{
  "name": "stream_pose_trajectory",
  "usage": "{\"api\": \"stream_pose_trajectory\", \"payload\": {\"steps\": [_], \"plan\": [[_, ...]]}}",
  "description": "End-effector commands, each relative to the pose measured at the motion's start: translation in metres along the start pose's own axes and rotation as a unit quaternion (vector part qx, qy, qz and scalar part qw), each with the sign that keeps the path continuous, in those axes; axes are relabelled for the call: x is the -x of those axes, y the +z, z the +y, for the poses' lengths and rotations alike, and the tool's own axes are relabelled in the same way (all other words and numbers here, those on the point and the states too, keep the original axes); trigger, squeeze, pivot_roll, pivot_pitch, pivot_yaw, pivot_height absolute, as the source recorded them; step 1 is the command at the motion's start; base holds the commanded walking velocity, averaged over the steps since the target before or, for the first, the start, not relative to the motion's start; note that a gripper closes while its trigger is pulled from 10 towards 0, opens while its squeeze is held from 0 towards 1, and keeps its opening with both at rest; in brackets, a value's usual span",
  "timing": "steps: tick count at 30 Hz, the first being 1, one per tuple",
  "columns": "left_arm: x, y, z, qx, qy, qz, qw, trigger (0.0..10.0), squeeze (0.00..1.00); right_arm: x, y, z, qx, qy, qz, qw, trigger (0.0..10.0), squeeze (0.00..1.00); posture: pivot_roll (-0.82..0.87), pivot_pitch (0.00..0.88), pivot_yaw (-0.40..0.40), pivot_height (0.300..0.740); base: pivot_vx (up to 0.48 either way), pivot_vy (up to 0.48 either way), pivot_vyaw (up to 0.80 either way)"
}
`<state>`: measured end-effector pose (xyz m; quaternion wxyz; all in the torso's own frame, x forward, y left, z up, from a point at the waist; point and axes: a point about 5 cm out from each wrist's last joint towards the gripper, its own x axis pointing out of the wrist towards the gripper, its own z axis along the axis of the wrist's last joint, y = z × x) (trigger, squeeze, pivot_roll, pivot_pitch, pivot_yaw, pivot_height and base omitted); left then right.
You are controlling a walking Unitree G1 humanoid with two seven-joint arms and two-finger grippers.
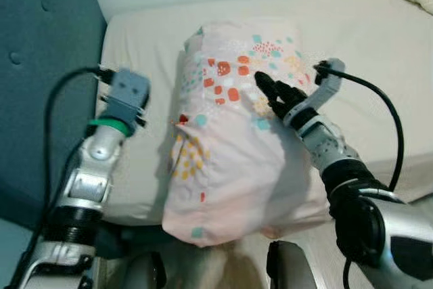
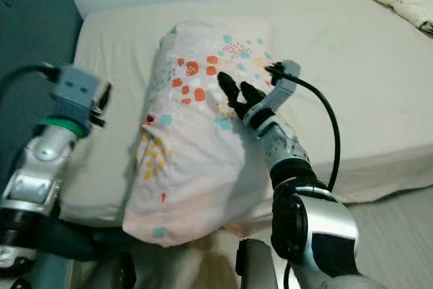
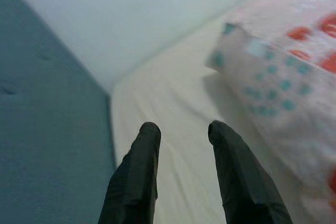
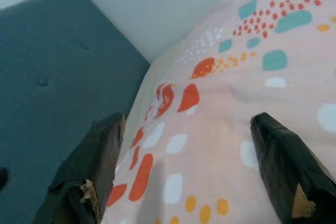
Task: Clean up the room
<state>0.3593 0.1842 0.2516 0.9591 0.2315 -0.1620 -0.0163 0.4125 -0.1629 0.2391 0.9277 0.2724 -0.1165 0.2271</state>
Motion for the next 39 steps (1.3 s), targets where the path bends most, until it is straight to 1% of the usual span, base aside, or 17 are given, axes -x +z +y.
{"api": "stream_pose_trajectory", "payload": {"steps": [1,2,3,4,7,11,13,14,16,18,20,24,28,31,33,37,39], "plan": [[0.01,-0.016,-0.013,-0.011,-0.045,0.03,0.998,10.0,0.0,0.012,-0.003,-0.01,-0.008,-0.007,-0.018,1.0,10.0,0.0,0.0,0.186,0.105,0.563,0.0,0.0,0.0],[0.01,-0.016,-0.013,-0.011,-0.045,0.03,0.998,10.0,0.0,0.012,-0.003,-0.01,-0.008,-0.007,-0.018,1.0,10.0,0.0,0.0,0.186,0.105,0.563,0.0,0.0,0.0],[0.018,-0.027,-0.017,-0.026,-0.068,0.047,0.996,10.0,0.0,0.033,0.0,-0.026,0.009,-0.025,-0.045,0.999,10.0,0.0,-0.01,0.187,0.106,0.563,0.0,0.0,0.0],[0.018,-0.027,-0.017,-0.026,-0.068,0.047,0.996,10.0,0.0,0.033,0.0,-0.026,0.009,-0.025,-0.045,0.999,10.0,0.0,-0.01,0.187,0.106,0.563,0.0,0.0,0.0],[0.024,-0.036,-0.024,-0.041,-0.099,0.058,0.993,10.0,0.0,0.073,0.009,-0.044,0.027,-0.071,-0.087,0.993,10.0,0.0,-0.04,0.186,0.11,0.563,0.0,0.0,0.0],[0.026,-0.039,-0.029,-0.044,-0.11,0.063,0.991,10.0,0.0,0.1,0.014,-0.051,0.041,-0.095,-0.103,0.989,10.0,0.0,-0.05,0.187,0.117,0.563,0.0,0.0,0.0],[0.027,-0.042,-0.034,-0.036,-0.118,0.071,0.99,10.0,0.0,0.132,0.014,-0.058,0.055,-0.113,-0.102,0.987,10.0,0.0,-0.07,0.184,0.128,0.563,0.0,0.0,0.0],[0.027,-0.042,-0.034,-0.036,-0.118,0.071,0.99,10.0,0.0,0.132,0.014,-0.058,0.055,-0.113,-0.102,0.987,10.0,0.0,-0.07,0.184,0.128,0.563,0.0,0.0,0.0],[0.027,-0.042,-0.036,-0.032,-0.122,0.073,0.989,10.0,0.0,0.144,0.009,-0.064,0.065,-0.13,-0.087,0.986,10.0,0.0,-0.08,0.182,0.137,0.563,0.0,0.0,0.0],[0.025,-0.039,-0.037,-0.017,-0.124,0.073,0.989,10.0,0.0,0.158,-0.026,-0.087,0.046,-0.177,-0.008,0.983,10.0,0.0,-0.07,0.181,0.145,0.563,0.0,0.0,0.0],[0.025,-0.039,-0.037,-0.017,-0.124,0.073,0.989,10.0,0.0,0.158,-0.026,-0.087,0.046,-0.177,-0.008,0.983,10.0,0.0,-0.07,0.181,0.145,0.563,0.0,0.0,0.0],[0.027,-0.035,-0.033,-0.003,-0.12,0.073,0.99,10.0,0.0,0.159,-0.075,-0.092,-0.057,-0.209,0.08,0.973,10.0,0.0,-0.04,0.186,0.137,0.563,0.0,0.0,0.0],[0.029,-0.034,-0.03,0.01,-0.116,0.076,0.99,10.0,0.0,0.16,-0.086,-0.094,-0.059,-0.248,0.111,0.961,10.0,0.0,-0.03,0.186,0.133,0.563,0.0,0.0,0.0],[0.038,-0.028,-0.03,0.048,-0.153,0.065,0.985,10.0,0.0,0.168,-0.101,-0.1,-0.048,-0.33,0.17,0.928,10.0,0.0,-0.01,0.188,0.131,0.563,0.0,0.0,0.0],[0.042,-0.026,-0.029,0.054,-0.172,0.062,0.982,10.0,0.0,0.168,-0.1,-0.103,-0.04,-0.342,0.17,0.923,10.0,0.0,-0.01,0.191,0.128,0.563,0.0,0.0,0.0],[0.056,-0.023,-0.031,0.043,-0.23,0.058,0.97,10.0,0.0,0.165,-0.088,-0.107,-0.029,-0.34,0.143,0.929,10.0,0.0,0.0,0.193,0.124,0.563,0.0,0.0,0.0],[0.071,-0.027,-0.038,0.026,-0.28,0.067,0.957,10.0,0.0,0.16,-0.067,-0.108,-0.011,-0.314,0.088,0.945,10.0,0.0,0.0,0.196,0.125,0.563,0.0,0.0,0.0]]}}
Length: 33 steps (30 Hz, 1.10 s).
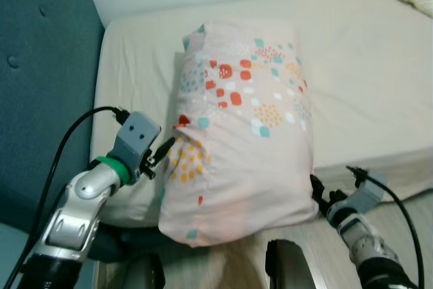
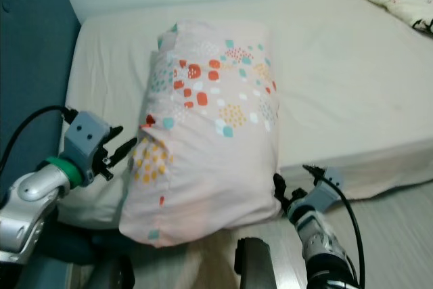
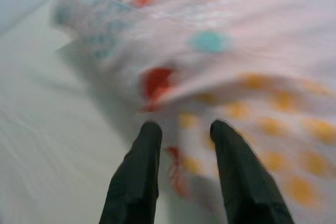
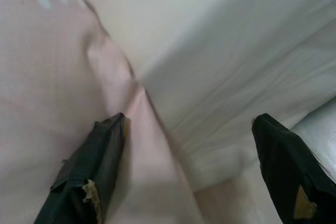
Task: Clean up the room
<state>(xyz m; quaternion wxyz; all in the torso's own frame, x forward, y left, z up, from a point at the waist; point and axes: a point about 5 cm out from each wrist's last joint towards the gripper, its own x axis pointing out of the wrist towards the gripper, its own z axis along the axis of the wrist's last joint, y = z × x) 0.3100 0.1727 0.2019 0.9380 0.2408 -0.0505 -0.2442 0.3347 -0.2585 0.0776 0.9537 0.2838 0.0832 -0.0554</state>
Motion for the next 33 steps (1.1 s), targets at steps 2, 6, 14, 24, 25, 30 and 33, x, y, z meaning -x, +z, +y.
{"api": "stream_pose_trajectory", "payload": {"steps": [2,6,14,24,25,30,33], "plan": [[0.007,-0.014,-0.018,0.016,-0.028,0.03,0.999,10.0,0.0,0.007,0.027,-0.004,-0.009,0.045,-0.089,0.995,10.0,0.0,-0.01,0.198,0.125,0.563,0.0,0.0,0.0],[-0.001,-0.011,-0.025,0.067,-0.007,0.022,0.998,10.0,0.0,0.019,0.043,-0.021,0.001,0.029,-0.133,0.991,10.0,0.0,-0.03,0.198,0.124,0.563,0.0,0.0,0.0],[-0.004,0.02,-0.038,0.166,-0.065,-0.035,0.983,10.0,0.0,0.036,0.009,-0.056,0.096,-0.054,-0.041,0.993,10.0,0.0,-0.04,0.196,0.129,0.563,0.0,0.0,0.0],[0.008,0.036,-0.043,0.176,-0.118,-0.063,0.975,10.0,0.0,0.013,-0.014,-0.019,0.124,-0.021,0.02,0.992,10.0,0.0,-0.02,0.192,0.142,0.563,0.0,0.0,0.0],[0.012,0.035,-0.044,0.169,-0.134,-0.058,0.975,10.0,0.0,0.007,-0.015,-0.009,0.13,-0.006,0.029,0.991,10.0,0.0,-0.02,0.193,0.141,0.563,0.0,0.0,0.0],[0.019,0.027,-0.048,0.137,-0.158,-0.033,0.977,10.0,0.0,-0.003,-0.02,0.013,0.143,0.025,0.048,0.988,10.0,0.0,0.01,0.196,0.133,0.563,0.0,0.0,0.0],[0.018,0.013,-0.057,0.098,-0.154,0.006,0.983,10.0,0.0,-0.011,-0.028,0.033,0.15,0.053,0.068,0.985,10.0,0.0,0.02,0.198,0.12,0.563,0.0,0.0,0.0]]}}
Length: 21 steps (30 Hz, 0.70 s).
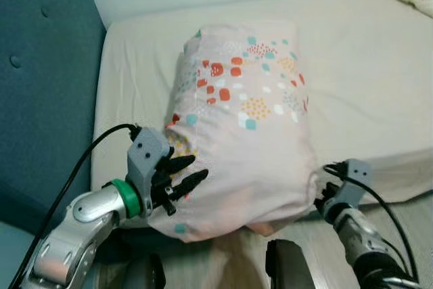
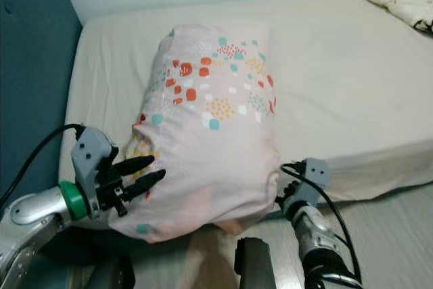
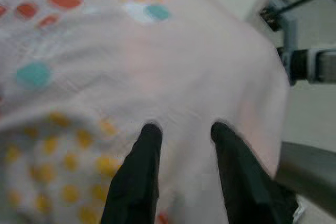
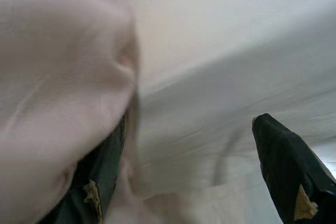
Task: Clean up the room
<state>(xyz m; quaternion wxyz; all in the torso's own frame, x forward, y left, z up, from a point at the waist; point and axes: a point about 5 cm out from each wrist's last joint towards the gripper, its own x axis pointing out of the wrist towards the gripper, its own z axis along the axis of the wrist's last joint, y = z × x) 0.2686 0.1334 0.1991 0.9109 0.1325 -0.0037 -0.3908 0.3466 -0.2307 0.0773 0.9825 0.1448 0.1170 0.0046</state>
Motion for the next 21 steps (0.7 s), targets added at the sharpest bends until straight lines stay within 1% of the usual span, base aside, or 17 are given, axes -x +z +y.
{"api": "stream_pose_trajectory", "payload": {"steps": [1,2,3,4,5,7,8,11,12,13,14,15,16,17,19,20,21], "plan": [[-0.007,-0.021,-0.008,-0.03,0.009,0.049,0.998,10.0,0.0,-0.005,-0.012,0.021,0.006,0.029,0.034,0.999,10.0,0.0,0.02,0.198,0.12,0.563,0.0,0.0,0.0],[-0.007,-0.021,-0.008,-0.03,0.009,0.049,0.998,10.0,0.0,-0.005,-0.012,0.021,0.006,0.029,0.034,0.999,10.0,0.0,0.02,0.198,0.12,0.563,0.0,0.0,0.0],[-0.02,-0.034,-0.01,-0.055,0.039,0.081,0.994,10.0,0.0,-0.008,-0.013,0.028,0.006,0.036,0.035,0.999,10.0,0.0,0.02,0.196,0.11,0.563,0.0,0.0,0.0],[-0.02,-0.034,-0.01,-0.055,0.039,0.081,0.994,10.0,0.0,-0.008,-0.013,0.028,0.006,0.036,0.035,0.999,10.0,0.0,0.02,0.196,0.11,0.563,0.0,0.0,0.0],[-0.031,-0.045,-0.013,-0.068,0.059,0.105,0.99,10.0,0.0,-0.01,-0.01,0.034,0.001,0.042,0.028,0.999,10.0,0.0,0.01,0.196,0.109,0.563,0.0,0.0,0.0],[-0.043,-0.057,-0.017,-0.08,0.075,0.134,0.985,10.0,0.0,-0.013,-0.003,0.039,-0.005,0.046,0.009,0.999,10.0,0.0,0.0,0.196,0.109,0.563,0.0,0.0,0.0],[-0.043,-0.057,-0.017,-0.08,0.075,0.134,0.985,10.0,0.0,-0.013,-0.003,0.039,-0.005,0.046,0.009,0.999,10.0,0.0,0.0,0.196,0.109,0.563,0.0,0.0,0.0],[-0.055,-0.074,-0.017,-0.084,0.091,0.169,0.978,10.0,0.0,-0.021,0.033,0.044,0.004,0.049,-0.056,0.997,10.0,0.0,-0.02,0.187,0.113,0.563,0.0,0.0,0.0],[-0.055,-0.074,-0.017,-0.084,0.091,0.169,0.978,10.0,0.0,-0.021,0.033,0.044,0.004,0.049,-0.056,0.997,10.0,0.0,-0.02,0.187,0.113,0.563,0.0,0.0,0.0],[-0.058,-0.076,-0.018,-0.088,0.086,0.176,0.977,10.0,0.0,-0.025,0.059,0.049,0.016,0.05,-0.097,0.994,10.0,0.0,-0.02,0.183,0.116,0.563,0.0,0.0,0.0],[-0.058,-0.076,-0.018,-0.088,0.086,0.176,0.977,10.0,0.0,-0.025,0.059,0.049,0.016,0.05,-0.097,0.994,10.0,0.0,-0.02,0.183,0.116,0.563,0.0,0.0,0.0],[-0.059,-0.075,-0.019,-0.085,0.082,0.173,0.978,10.0,0.0,-0.027,0.072,0.054,0.021,0.053,-0.115,0.992,10.0,0.0,-0.02,0.178,0.117,0.563,0.0,0.0,0.0],[-0.06,-0.071,-0.02,-0.067,0.073,0.161,0.982,10.0,0.0,-0.03,0.086,0.063,0.027,0.063,-0.134,0.989,10.0,0.0,-0.02,0.174,0.116,0.563,0.0,0.0,0.0],[-0.06,-0.071,-0.02,-0.067,0.073,0.161,0.982,10.0,0.0,-0.03,0.086,0.063,0.027,0.063,-0.134,0.989,10.0,0.0,-0.02,0.174,0.116,0.563,0.0,0.0,0.0],[-0.062,-0.058,-0.024,-0.015,0.056,0.127,0.99,10.0,0.0,-0.033,0.104,0.082,0.035,0.089,-0.154,0.983,10.0,0.0,-0.01,0.167,0.113,0.563,0.0,0.0,0.0],[-0.062,-0.058,-0.024,-0.015,0.056,0.127,0.99,10.0,0.0,-0.033,0.104,0.082,0.035,0.089,-0.154,0.983,10.0,0.0,-0.01,0.167,0.113,0.563,0.0,0.0,0.0],[-0.063,-0.049,-0.025,0.015,0.045,0.101,0.994,10.0,0.0,-0.035,0.109,0.092,0.04,0.102,-0.156,0.982,10.0,0.0,0.0,0.164,0.108,0.563,0.0,0.0,0.0]]}}
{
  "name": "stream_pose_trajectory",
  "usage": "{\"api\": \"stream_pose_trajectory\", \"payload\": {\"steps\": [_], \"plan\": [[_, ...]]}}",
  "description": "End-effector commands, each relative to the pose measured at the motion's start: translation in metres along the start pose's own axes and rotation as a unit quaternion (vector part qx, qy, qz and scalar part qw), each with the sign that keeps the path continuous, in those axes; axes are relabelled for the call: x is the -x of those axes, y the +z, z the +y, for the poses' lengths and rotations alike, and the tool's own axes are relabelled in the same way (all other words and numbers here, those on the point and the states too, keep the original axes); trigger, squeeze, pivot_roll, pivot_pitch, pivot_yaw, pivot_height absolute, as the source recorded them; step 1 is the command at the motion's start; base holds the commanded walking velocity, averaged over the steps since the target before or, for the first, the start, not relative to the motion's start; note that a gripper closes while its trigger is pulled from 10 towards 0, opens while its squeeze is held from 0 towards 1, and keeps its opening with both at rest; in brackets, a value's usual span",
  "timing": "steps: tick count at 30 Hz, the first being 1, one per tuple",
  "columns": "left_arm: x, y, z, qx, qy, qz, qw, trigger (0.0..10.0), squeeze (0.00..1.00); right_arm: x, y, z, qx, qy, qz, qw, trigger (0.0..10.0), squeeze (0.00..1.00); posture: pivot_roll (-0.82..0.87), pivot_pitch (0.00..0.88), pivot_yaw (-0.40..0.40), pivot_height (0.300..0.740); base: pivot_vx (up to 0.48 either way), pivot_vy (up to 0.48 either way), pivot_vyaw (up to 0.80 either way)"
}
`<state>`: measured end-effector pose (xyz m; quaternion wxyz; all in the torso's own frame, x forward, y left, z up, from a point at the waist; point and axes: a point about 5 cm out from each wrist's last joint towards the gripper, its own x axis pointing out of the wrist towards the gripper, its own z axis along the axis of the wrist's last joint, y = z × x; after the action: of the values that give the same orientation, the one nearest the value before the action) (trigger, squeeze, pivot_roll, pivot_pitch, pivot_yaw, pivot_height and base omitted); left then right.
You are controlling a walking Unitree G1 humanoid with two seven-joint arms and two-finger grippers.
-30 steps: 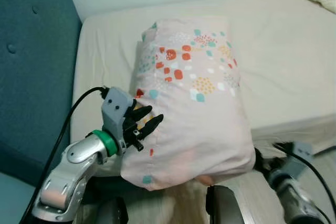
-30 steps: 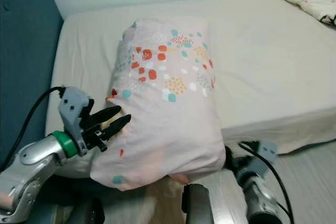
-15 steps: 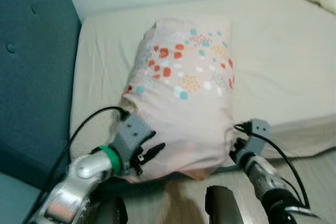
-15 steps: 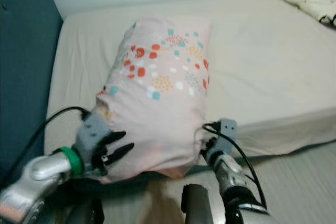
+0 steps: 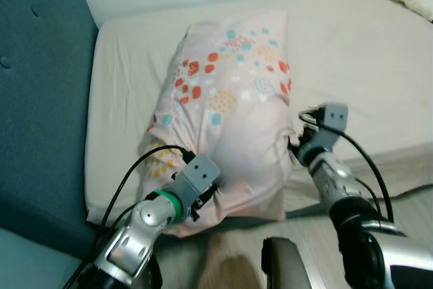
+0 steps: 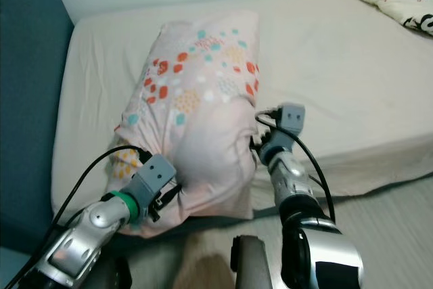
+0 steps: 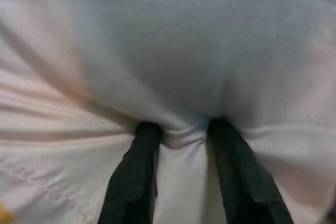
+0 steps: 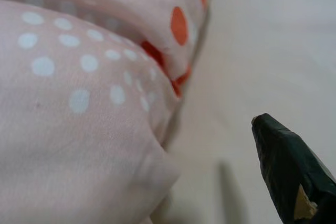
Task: Clean up the room
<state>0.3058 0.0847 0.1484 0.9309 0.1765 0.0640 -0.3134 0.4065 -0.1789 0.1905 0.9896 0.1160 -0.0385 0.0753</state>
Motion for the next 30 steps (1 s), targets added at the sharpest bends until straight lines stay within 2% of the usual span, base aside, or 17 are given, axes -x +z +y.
{"api": "stream_pose_trajectory", "payload": {"steps": [1,3,5,6,11,12,14,16,19,21,23,24,25,26,28,29,30], "plan": [[0.003,0.002,-0.007,0.048,-0.035,-0.012,0.998,10.0,0.0,-0.007,0.007,0.018,0.005,0.027,-0.013,1.0,10.0,0.0,0.01,0.163,0.106,0.563,0.0,0.0,0.0],[0.004,0.009,-0.006,0.062,-0.039,-0.028,0.997,10.0,0.0,-0.009,0.008,0.023,0.008,0.035,-0.012,0.999,10.0,0.0,0.01,0.161,0.105,0.563,0.0,0.0,0.0],[0.006,0.03,0.001,0.1,-0.038,-0.074,0.992,10.0,0.0,-0.016,0.012,0.044,0.004,0.066,-0.013,0.998,10.0,0.0,0.04,0.153,0.091,0.563,0.0,0.0,0.0],[0.006,0.03,0.001,0.1,-0.038,-0.074,0.992,10.0,0.0,-0.016,0.012,0.044,0.004,0.066,-0.013,0.998,10.0,0.0,0.04,0.153,0.091,0.563,0.0,0.0,0.0],[0.012,0.067,0.007,0.138,-0.055,-0.129,0.981,10.0,0.0,-0.03,0.032,0.102,0.007,0.141,-0.023,0.99,10.0,0.0,0.06,0.146,0.064,0.563,0.0,0.0,0.0],[0.012,0.067,0.007,0.138,-0.055,-0.129,0.981,10.0,0.0,-0.03,0.032,0.102,0.007,0.141,-0.023,0.99,10.0,0.0,0.06,0.146,0.064,0.563,0.0,0.0,0.0],[0.014,0.079,0.005,0.159,-0.068,-0.148,0.974,10.0,0.0,-0.033,0.041,0.124,0.015,0.163,-0.027,0.986,10.0,0.0,0.07,0.146,0.052,0.563,0.0,0.0,0.0],[0.015,0.083,0.005,0.17,-0.072,-0.156,0.97,10.0,0.0,-0.034,0.045,0.13,0.017,0.169,-0.029,0.985,10.0,0.0,0.07,0.146,0.052,0.563,0.0,0.0,0.0],[0.024,0.094,0.004,0.206,-0.102,-0.176,0.957,10.0,0.0,-0.036,0.062,0.157,0.026,0.202,-0.048,0.978,10.0,0.0,0.08,0.152,0.038,0.563,0.0,0.0,0.0],[0.026,0.095,0.003,0.214,-0.114,-0.179,0.954,10.0,0.0,-0.036,0.067,0.165,0.028,0.213,-0.053,0.975,10.0,0.0,0.09,0.153,0.037,0.563,0.0,0.0,0.0],[0.032,0.098,0.002,0.264,-0.137,-0.184,0.937,10.0,0.0,-0.034,0.071,0.185,0.034,0.242,-0.057,0.968,10.0,0.0,0.09,0.157,0.033,0.563,0.0,0.0,0.0],[0.032,0.098,0.002,0.264,-0.137,-0.184,0.937,10.0,0.0,-0.034,0.071,0.185,0.034,0.242,-0.057,0.968,10.0,0.0,0.09,0.157,0.033,0.563,0.0,0.0,0.0],[0.034,0.101,0.005,0.296,-0.139,-0.187,0.926,10.0,0.0,-0.033,0.071,0.193,0.038,0.255,-0.056,0.965,10.0,0.0,0.09,0.158,0.031,0.563,0.0,0.0,0.0],[0.034,0.101,0.005,0.296,-0.139,-0.187,0.926,10.0,0.0,-0.033,0.071,0.193,0.038,0.255,-0.056,0.965,10.0,0.0,0.09,0.158,0.031,0.563,0.0,0.0,0.0],[0.036,0.107,0.034,0.376,-0.058,-0.201,0.903,10.0,0.0,-0.027,0.065,0.216,0.052,0.299,-0.048,0.952,10.0,0.0,0.1,0.163,0.022,0.563,0.0,0.0,0.0],[0.036,0.107,0.034,0.376,-0.058,-0.201,0.903,10.0,0.0,-0.027,0.065,0.216,0.052,0.299,-0.048,0.952,10.0,0.0,0.1,0.163,0.022,0.563,0.0,0.0,0.0],[0.041,0.108,0.06,0.413,0.031,-0.207,0.886,10.0,0.0,-0.022,0.059,0.229,0.064,0.331,-0.04,0.941,10.0,0.0,0.11,0.163,0.015,0.563,0.0,0.0,0.0]]}}
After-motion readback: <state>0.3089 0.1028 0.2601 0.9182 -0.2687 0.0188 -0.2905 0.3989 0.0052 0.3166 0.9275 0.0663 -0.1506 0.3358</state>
